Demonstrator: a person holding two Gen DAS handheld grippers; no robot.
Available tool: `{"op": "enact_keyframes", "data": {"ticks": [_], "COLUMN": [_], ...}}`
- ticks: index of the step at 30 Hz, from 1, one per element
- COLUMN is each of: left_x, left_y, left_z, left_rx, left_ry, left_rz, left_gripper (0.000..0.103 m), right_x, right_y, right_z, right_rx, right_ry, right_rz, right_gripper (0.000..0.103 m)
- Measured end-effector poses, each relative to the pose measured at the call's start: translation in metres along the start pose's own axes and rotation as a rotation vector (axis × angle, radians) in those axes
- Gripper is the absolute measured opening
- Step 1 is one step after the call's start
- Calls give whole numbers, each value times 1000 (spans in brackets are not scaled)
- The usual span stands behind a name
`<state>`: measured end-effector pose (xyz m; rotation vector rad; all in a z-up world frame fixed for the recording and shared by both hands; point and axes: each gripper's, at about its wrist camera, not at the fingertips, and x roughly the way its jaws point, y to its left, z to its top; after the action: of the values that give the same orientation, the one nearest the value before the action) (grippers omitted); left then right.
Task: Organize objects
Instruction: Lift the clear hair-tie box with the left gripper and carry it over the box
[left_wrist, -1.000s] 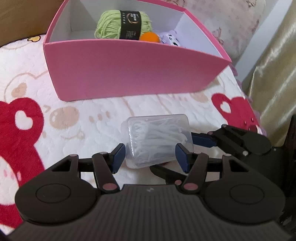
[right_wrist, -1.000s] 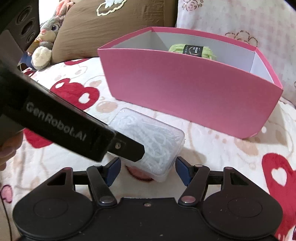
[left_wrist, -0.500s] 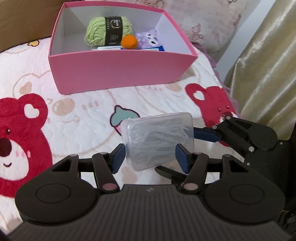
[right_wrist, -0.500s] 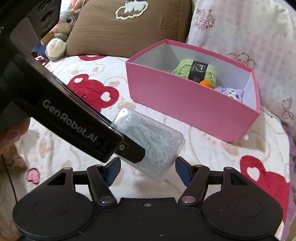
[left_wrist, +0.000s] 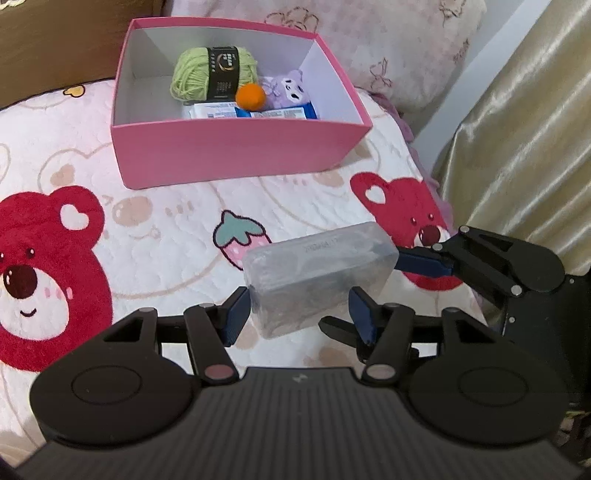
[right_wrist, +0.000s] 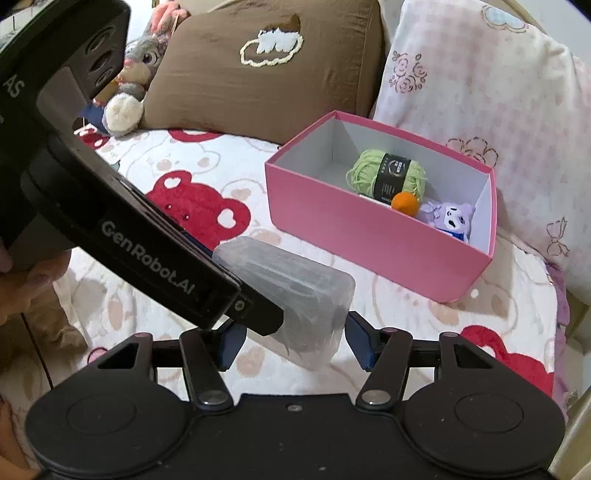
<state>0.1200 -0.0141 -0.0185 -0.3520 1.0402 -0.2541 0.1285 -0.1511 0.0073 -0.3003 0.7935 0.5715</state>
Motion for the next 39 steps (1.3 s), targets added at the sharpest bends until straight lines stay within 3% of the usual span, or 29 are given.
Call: {"op": "enact_keyframes", "data": {"ticks": [17, 29, 39], "left_x": [-14, -34, 13], "left_y": [1, 3, 43], "left_z": [20, 87, 157], "left_rx": [-10, 13, -66], "left_ry": [-45, -122, -106], "left_rz": [38, 89, 171], "left_gripper": [58, 58, 59], "right_x": [2, 8, 82], "right_y": [-9, -39, -80], "right_z": [19, 75, 128], "right_rx": [72, 129, 190], "right_ry": [-31, -112, -72], "right_rz": [4, 0, 50], "right_gripper": [59, 53, 53]}}
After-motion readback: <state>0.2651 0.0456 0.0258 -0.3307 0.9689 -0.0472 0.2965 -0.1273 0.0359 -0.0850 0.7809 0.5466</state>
